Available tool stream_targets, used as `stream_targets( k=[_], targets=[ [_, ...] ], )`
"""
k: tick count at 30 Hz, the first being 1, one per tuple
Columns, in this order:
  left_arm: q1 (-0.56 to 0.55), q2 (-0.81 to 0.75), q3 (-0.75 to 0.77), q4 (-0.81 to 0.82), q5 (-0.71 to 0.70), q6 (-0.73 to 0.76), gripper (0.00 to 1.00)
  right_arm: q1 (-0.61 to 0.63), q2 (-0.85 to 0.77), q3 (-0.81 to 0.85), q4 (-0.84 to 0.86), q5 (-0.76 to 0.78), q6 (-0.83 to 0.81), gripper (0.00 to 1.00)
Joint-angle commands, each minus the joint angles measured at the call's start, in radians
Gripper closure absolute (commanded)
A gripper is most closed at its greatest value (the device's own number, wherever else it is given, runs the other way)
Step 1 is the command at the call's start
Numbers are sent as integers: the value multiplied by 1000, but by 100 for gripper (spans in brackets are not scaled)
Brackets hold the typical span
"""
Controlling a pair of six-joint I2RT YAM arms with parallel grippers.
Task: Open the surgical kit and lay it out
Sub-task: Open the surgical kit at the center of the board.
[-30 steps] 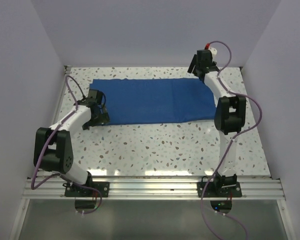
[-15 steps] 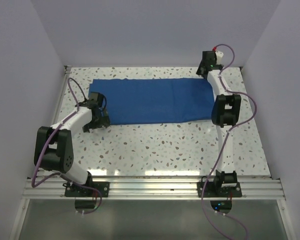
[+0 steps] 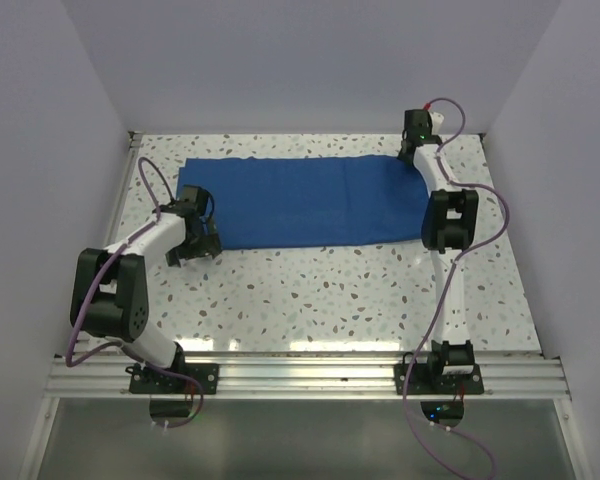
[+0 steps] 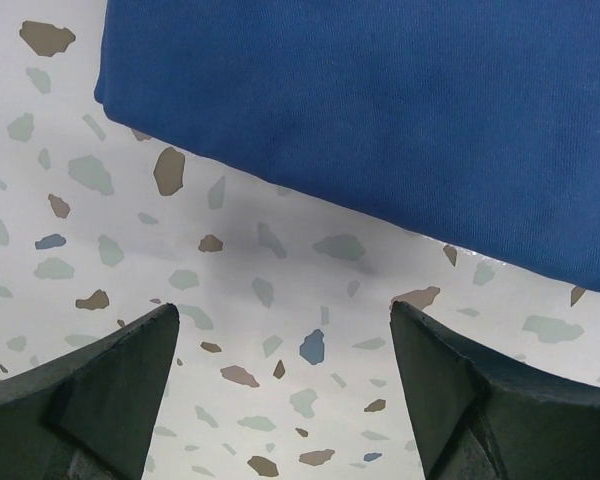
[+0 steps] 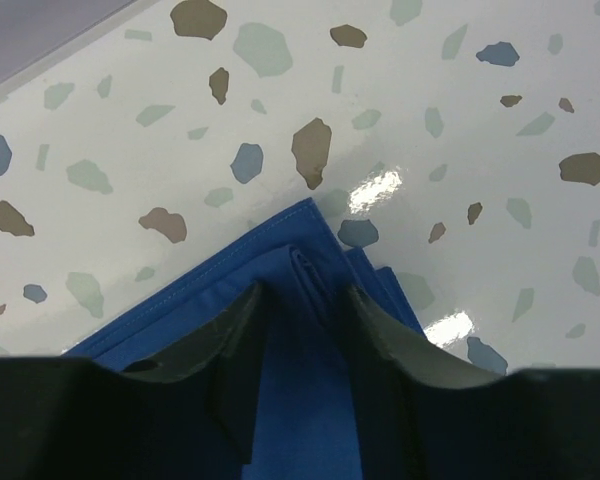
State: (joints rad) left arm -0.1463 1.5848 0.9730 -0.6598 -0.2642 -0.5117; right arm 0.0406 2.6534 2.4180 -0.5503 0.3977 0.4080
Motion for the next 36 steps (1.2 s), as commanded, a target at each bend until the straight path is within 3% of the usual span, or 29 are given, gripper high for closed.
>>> stream_targets(
  k=[1, 7, 22, 32, 36],
  targets=[
    [-3, 6, 32, 29, 8, 18, 10, -5, 20, 38, -5, -37, 15, 63],
    [-4, 12, 33, 28, 14, 18, 10, -8, -18, 6, -11, -19, 5, 100],
    [-6, 0, 79, 37, 29, 19, 10, 36, -314, -290, 108, -112, 6, 100],
    [-7, -68, 136, 12, 26, 25, 10, 127, -466, -391, 26, -125, -23, 100],
    [-7, -71, 159, 11, 28, 19, 10, 179, -567, -520, -10, -216, 0, 100]
  ],
)
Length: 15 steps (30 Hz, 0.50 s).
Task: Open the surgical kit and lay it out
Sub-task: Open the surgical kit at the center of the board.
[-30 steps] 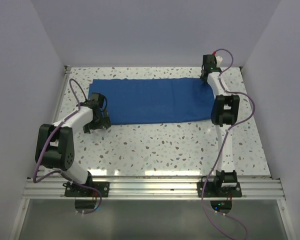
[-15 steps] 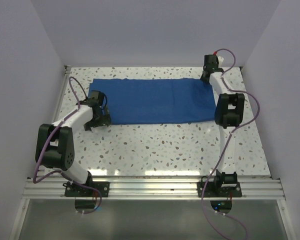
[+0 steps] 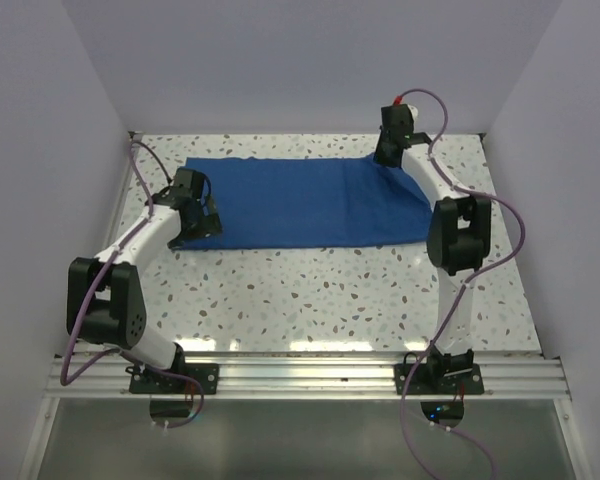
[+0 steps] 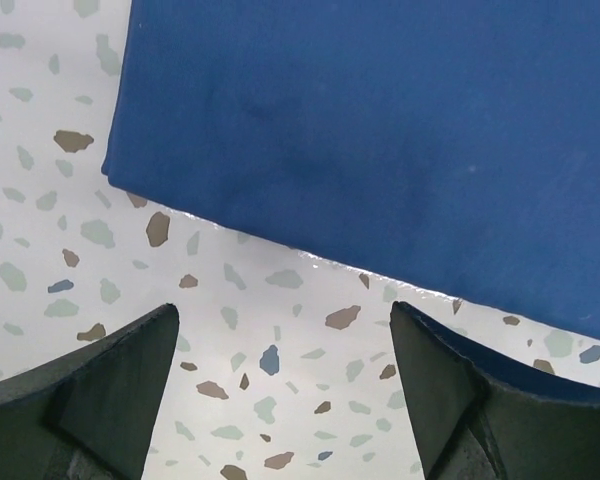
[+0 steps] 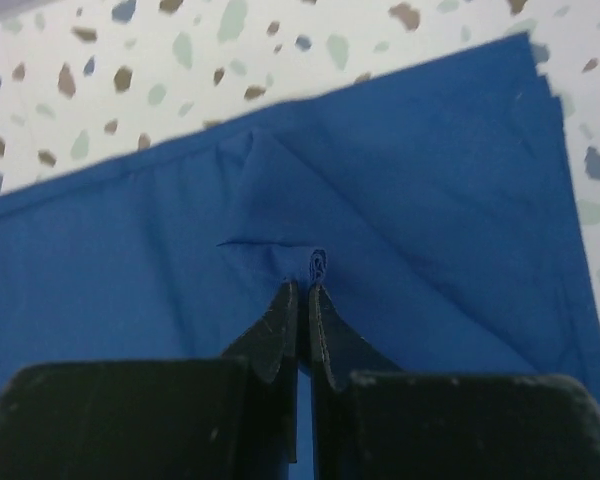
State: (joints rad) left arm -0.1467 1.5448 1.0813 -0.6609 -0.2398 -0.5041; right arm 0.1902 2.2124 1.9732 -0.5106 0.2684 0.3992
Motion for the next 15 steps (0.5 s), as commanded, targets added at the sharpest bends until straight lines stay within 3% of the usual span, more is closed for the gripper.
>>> stream_targets(
  k=[1, 7, 12, 15],
  targets=[
    [-7, -25, 60, 11, 2, 9, 10, 43, -153, -109, -58, -106, 15, 100],
    [-7, 23, 192, 0, -12, -2, 10, 208, -511, -469, -129, -192, 56, 100],
    [-7, 73, 337, -16, -13, -30, 10, 285, -883, -770, -348, -265, 141, 100],
    [-7, 95, 399, -25, -21, -53, 10, 287, -1031, -856, -537, -336, 158, 100]
  ],
)
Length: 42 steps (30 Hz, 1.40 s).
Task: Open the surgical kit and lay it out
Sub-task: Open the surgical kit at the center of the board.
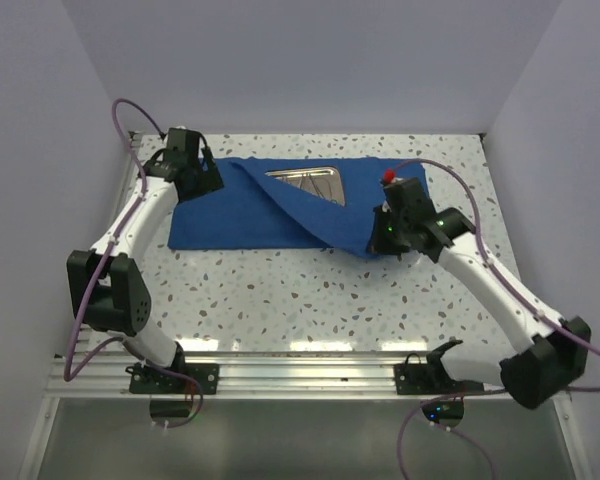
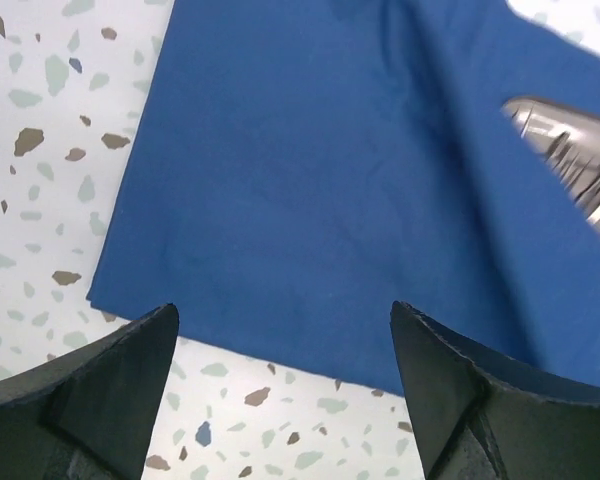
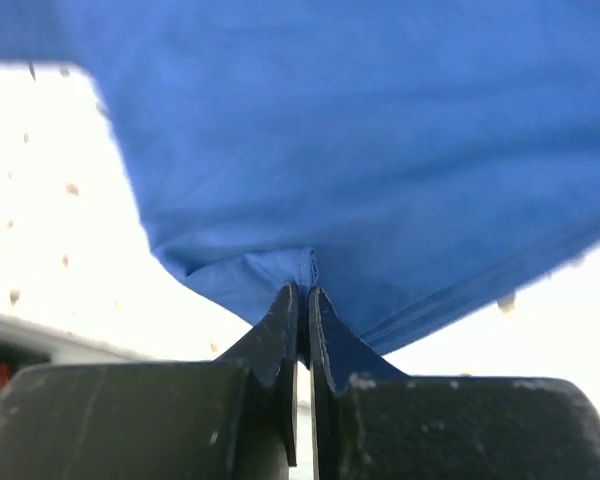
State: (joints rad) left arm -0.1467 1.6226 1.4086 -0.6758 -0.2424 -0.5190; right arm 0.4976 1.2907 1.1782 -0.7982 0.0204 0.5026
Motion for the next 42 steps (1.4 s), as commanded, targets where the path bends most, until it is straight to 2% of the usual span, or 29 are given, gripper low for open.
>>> stream_targets(
  k=[1, 4, 8, 9, 10, 13, 18, 19, 21, 22, 23, 26, 29, 33, 38, 42],
  targets=[
    [-10, 25, 96, -17, -23, -44, 10, -21, -187, -87, -359, -103, 57, 100],
    [-25, 29, 125, -28, -37, -70, 10, -19, -296, -100, -513, -94, 73, 100],
    [-70, 37, 141, -50, -90, -110, 10, -21, -355, -78, -790, 58, 137, 100],
    [-89, 37, 144, -59, -101, -133, 9, -22, -373, -94, -799, 68, 140, 100],
    [-100, 36, 142, -73, -119, -144, 10, -21, -396, -107, -796, 3, 142, 100],
    [-134, 26, 141, -106, -159, -183, 10, -21, -470, -176, -797, -68, 157, 100],
    [-157, -21, 112, -195, -256, -287, 9, -21, -433, -167, -794, -51, 125, 100],
    [-160, -50, 81, -226, -276, -308, 9, -21, -424, -163, -793, -42, 123, 91],
    [-183, -111, 34, -258, -297, -364, 8, -21, -395, -134, -793, -34, 120, 47],
    [-191, -134, -30, -264, -310, -383, 7, -22, -386, -114, -791, -27, 120, 10],
    [-204, -160, -68, -265, -308, -415, 7, -22, -375, -88, -789, 10, 120, 2],
    [-223, -249, -224, -275, -298, -481, 7, -21, -317, 29, -763, 85, 102, 2],
    [-226, -354, -399, -272, -264, -622, 7, -21, -203, 127, -716, 130, 59, 2],
    [-226, -467, -614, -93, -184, -662, 9, -21, -108, 216, -653, 118, 37, 2],
    [-228, -362, -631, -76, -159, -679, 10, -21, -70, 202, -595, 89, 36, 2],
    [-228, -282, -677, 25, -170, -670, 10, -22, -80, 156, -592, 90, 25, 1]
  ],
)
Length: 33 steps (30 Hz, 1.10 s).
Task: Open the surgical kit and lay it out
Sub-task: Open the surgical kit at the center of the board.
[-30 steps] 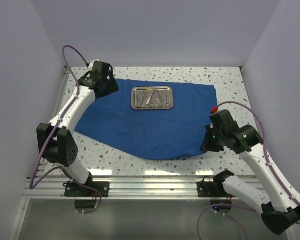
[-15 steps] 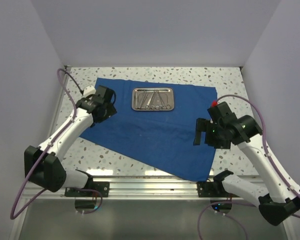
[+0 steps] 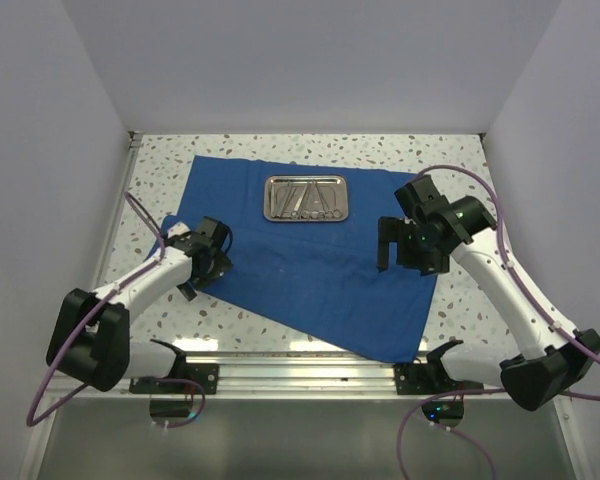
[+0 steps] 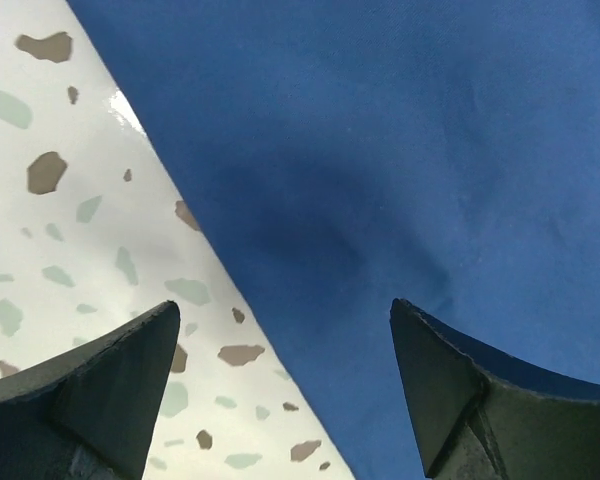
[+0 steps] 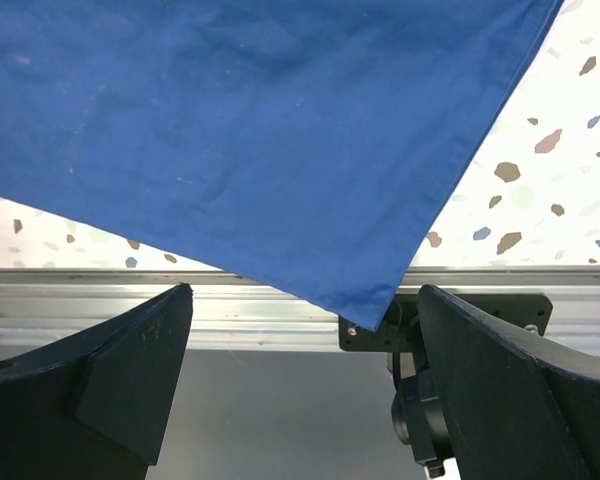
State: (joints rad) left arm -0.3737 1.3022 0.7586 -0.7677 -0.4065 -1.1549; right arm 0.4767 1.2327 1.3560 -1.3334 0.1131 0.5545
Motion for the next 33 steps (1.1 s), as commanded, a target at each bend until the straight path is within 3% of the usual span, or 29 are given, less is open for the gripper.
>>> stream_targets(
  k=[1, 8, 11, 12, 15, 17, 22, 27, 33],
  targets=[
    [-1, 57, -28, 132, -9, -29, 10, -1, -27, -27, -59, 0, -30, 2],
    [-2, 184, -76, 188, 43, -58, 14, -3, -47, -43, -89, 39, -48, 2],
    [-2, 187, -123, 241, 64, -69, 30, -3, -45, -35, -95, 39, -51, 2],
    [-2, 195, -134, 251, 67, -68, 53, -1, -41, -34, -93, 39, -51, 2],
    [-2, 235, -119, 245, 78, -37, 100, -1, -26, -17, -89, 42, -67, 2],
    [-10, 235, -104, 184, 83, -34, 100, -3, -3, 5, -82, 53, -86, 2],
    [-95, 48, -99, -25, 136, -84, 100, -24, 79, 78, -24, 88, -126, 2],
    [-172, -133, -70, -261, 208, -89, 100, -154, 259, 225, 49, -38, -85, 2],
    [-270, -166, 5, -421, 311, -75, 97, -201, 517, 351, 152, -72, -65, 2]
  ],
)
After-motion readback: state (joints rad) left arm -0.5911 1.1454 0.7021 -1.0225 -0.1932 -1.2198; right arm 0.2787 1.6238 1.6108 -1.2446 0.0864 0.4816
